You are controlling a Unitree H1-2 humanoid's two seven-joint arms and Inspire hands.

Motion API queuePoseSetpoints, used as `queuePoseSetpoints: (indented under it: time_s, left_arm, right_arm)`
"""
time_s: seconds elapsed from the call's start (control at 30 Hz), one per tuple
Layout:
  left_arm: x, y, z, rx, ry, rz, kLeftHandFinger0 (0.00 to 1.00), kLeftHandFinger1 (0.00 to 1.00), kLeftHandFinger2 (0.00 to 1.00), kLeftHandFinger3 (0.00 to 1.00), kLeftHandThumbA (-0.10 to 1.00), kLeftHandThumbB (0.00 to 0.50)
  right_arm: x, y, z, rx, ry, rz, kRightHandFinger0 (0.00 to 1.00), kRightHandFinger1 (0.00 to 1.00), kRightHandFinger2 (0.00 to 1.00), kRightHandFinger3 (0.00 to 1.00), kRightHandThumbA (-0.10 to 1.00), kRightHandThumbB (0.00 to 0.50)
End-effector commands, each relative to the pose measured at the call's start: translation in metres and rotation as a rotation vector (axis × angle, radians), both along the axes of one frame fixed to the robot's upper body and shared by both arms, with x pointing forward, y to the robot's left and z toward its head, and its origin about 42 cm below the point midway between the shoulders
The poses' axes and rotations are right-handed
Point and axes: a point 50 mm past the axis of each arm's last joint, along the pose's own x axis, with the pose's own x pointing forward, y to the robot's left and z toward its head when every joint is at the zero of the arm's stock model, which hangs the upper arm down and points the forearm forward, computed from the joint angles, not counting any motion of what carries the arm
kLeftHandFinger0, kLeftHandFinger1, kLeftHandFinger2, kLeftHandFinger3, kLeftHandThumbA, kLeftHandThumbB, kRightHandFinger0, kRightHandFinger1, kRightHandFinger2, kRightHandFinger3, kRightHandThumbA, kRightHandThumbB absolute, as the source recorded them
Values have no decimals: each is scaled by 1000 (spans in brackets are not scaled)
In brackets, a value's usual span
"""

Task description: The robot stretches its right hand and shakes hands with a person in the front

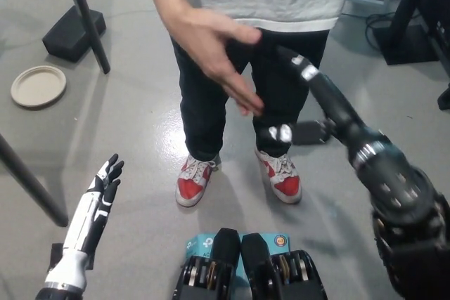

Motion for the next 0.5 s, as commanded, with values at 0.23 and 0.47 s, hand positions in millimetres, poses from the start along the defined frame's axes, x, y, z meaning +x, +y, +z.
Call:
queuePoseSetpoints:
  time_s: [0.23,0.47]
  left_arm:
    - [0,-8,-11,-35,-38,-28,1000,1000,1000,1000,1000,86]
    - [4,-11,-13,-53,-35,-36,1000,1000,1000,1000,1000,87]
  right_arm:
    - [-66,-74,-55,324,-145,-191,1000,1000,1000,1000,1000,276]
    - [-58,-76,-142,465,90,-214,1000,1000,1000,1000,1000,246]
